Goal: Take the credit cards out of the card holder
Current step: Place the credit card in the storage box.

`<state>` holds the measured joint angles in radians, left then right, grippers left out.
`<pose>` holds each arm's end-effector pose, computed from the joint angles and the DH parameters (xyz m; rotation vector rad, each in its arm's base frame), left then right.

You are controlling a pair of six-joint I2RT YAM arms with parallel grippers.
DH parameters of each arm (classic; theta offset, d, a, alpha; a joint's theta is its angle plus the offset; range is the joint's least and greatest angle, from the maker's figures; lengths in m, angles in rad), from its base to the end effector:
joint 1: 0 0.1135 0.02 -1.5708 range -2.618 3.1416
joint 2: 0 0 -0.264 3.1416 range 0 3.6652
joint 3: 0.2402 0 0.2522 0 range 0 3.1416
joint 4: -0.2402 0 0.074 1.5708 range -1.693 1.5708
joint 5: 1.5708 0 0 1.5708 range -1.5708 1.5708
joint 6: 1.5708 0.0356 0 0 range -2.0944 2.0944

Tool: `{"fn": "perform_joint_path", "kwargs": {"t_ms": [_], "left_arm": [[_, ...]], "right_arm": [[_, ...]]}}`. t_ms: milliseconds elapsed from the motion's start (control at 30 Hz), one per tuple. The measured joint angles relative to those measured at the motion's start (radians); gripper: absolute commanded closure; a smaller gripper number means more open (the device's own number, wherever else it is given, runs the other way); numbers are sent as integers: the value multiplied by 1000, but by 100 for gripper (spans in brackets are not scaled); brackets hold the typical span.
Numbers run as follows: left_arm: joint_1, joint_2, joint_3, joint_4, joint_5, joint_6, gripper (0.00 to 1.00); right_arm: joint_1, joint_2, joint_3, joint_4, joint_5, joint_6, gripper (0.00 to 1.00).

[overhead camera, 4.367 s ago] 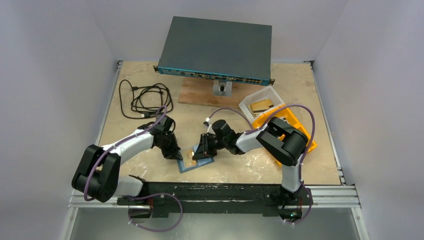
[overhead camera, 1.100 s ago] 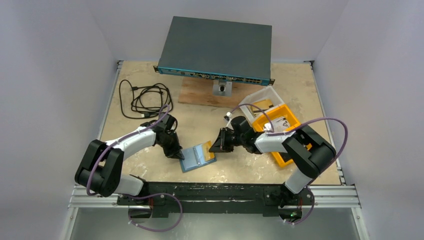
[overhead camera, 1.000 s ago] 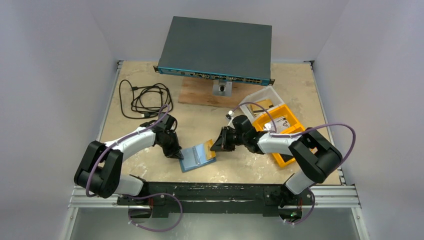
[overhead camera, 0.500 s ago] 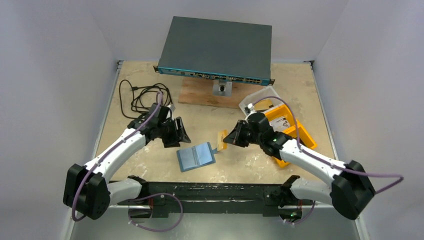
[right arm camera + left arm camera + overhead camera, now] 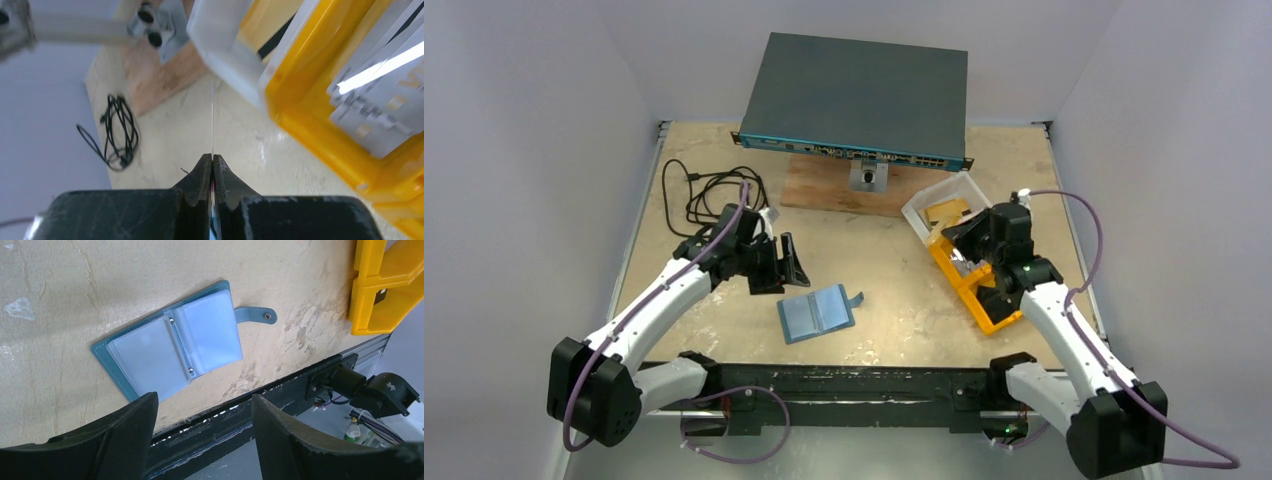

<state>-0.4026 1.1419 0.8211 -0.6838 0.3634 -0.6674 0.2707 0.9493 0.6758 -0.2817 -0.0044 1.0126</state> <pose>0.1967 -0.0975 0.2427 -0.2147 2.7118 -0.8322 0.2037 0.0567 0.2620 0.8032 2.0724 0.7442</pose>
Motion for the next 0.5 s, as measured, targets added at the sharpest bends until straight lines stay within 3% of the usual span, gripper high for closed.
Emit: {"fn": "perform_joint_path", "kwargs": {"t_ms": [200, 400, 500], "left_arm": [[0, -29, 0, -23, 7, 17, 31], [0, -50, 0, -42, 7, 29, 31], [0, -50, 0, -45, 7, 33, 31]], "right_arm": [[-198, 164, 40, 141, -69, 9, 100], [-218, 350, 131, 230, -97, 10, 99], [-219, 393, 163, 259, -101, 9, 88]]}}
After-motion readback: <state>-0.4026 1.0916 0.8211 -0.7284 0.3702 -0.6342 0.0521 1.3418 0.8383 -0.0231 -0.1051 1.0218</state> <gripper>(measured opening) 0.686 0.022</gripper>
